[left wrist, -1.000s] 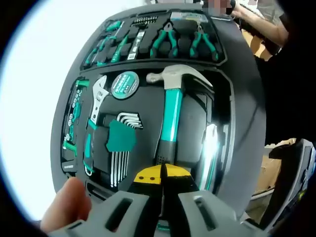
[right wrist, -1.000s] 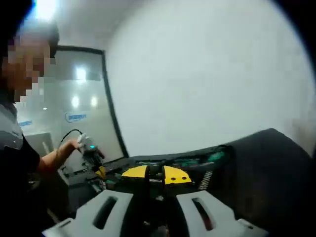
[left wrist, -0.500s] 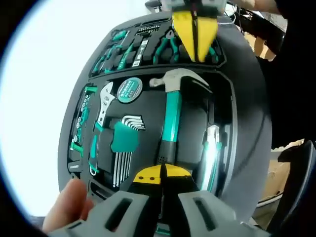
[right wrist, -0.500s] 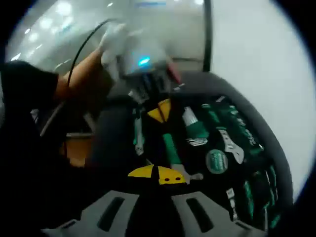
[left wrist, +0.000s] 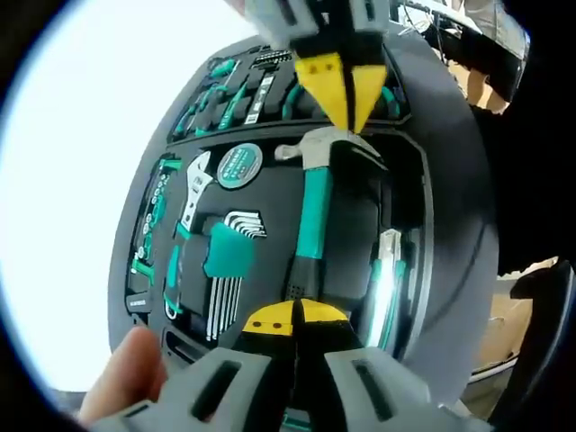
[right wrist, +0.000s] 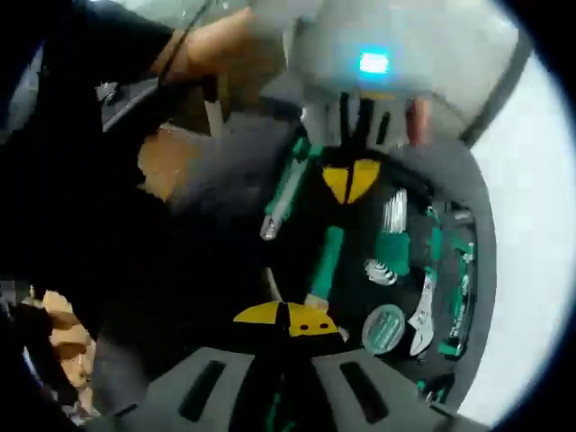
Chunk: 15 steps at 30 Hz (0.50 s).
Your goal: Pick up the tools and put them into their designated positions in the toolbox.
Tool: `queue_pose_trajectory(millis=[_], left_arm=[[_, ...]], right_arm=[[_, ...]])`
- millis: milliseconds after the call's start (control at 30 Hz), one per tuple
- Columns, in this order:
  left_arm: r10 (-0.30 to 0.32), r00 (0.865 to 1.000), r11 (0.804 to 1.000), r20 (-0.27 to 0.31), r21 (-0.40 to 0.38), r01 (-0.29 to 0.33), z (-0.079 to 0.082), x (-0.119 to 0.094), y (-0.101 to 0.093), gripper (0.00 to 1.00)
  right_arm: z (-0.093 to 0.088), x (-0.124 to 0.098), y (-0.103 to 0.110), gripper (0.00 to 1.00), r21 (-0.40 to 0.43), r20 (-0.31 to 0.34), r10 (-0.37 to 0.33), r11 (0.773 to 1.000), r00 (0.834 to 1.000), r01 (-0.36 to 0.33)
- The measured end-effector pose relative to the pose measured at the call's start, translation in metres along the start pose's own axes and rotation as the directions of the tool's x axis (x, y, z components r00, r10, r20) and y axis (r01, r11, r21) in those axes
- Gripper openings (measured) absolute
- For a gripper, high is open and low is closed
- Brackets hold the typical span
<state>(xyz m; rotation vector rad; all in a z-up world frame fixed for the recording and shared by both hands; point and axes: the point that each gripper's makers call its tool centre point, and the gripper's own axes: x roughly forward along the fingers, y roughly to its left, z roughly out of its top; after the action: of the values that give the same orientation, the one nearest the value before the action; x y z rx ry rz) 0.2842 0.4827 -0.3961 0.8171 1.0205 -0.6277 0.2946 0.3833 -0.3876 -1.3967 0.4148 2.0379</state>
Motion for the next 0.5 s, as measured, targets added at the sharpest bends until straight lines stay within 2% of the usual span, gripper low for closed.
queue_pose_trajectory(millis=[33, 67, 100, 133, 200, 300, 367, 467, 500], left_arm=[[0.000, 1.000, 1.000, -0.001, 0.000, 0.000, 0.000, 0.000, 0.001, 0.00], [0.000, 1.000, 1.000, -0.001, -0.003, 0.000, 0.000, 0.000, 0.001, 0.00], [0.001, 1.000, 1.000, -0.001, -0.003, -0.001, 0.000, 0.000, 0.000, 0.00], [0.003, 1.000, 1.000, 0.002, -0.002, -0.003, 0.000, 0.000, 0.000, 0.00], [0.010, 1.000, 1.000, 0.006, -0.020, -0.009, 0.000, 0.000, 0.000, 0.00], [0.027, 1.000, 1.000, 0.012, 0.008, -0.028, 0.000, 0.000, -0.001, 0.00], [0.029, 1.000, 1.000, 0.012, 0.004, -0.029, 0.000, 0.000, 0.000, 0.00], [0.021, 1.000, 1.000, 0.009, 0.007, -0.021, 0.000, 0.000, 0.000, 0.00], [-0.013, 1.000, 1.000, 0.008, -0.007, 0.013, -0.002, 0.005, -0.006, 0.00]], right_arm=[[-0.002, 0.003, -0.001, 0.00, 0.048, -0.016, 0.014, 0.999, 1.000, -0.013], [-0.008, 0.000, -0.007, 0.00, 0.047, -0.060, -0.011, 0.999, 0.998, 0.014], [-0.013, 0.002, -0.015, 0.00, -0.003, -0.078, -0.045, 0.999, 0.996, 0.045], [-0.020, 0.004, -0.020, 0.00, -0.017, -0.112, -0.072, 0.997, 0.991, 0.070], [-0.008, -0.003, 0.000, 0.00, 0.035, -0.056, 0.060, 0.998, 0.997, -0.058], [-0.008, -0.005, 0.000, 0.00, 0.009, -0.049, 0.038, 0.999, 0.998, -0.038], [-0.009, -0.004, -0.001, 0.00, 0.052, -0.052, 0.056, 0.997, 0.997, -0.053], [-0.010, -0.003, 0.000, 0.00, 0.061, -0.051, 0.067, 0.996, 0.996, -0.063], [-0.020, 0.006, 0.012, 0.00, 0.085, -0.094, 0.119, 0.990, 0.988, -0.111]])
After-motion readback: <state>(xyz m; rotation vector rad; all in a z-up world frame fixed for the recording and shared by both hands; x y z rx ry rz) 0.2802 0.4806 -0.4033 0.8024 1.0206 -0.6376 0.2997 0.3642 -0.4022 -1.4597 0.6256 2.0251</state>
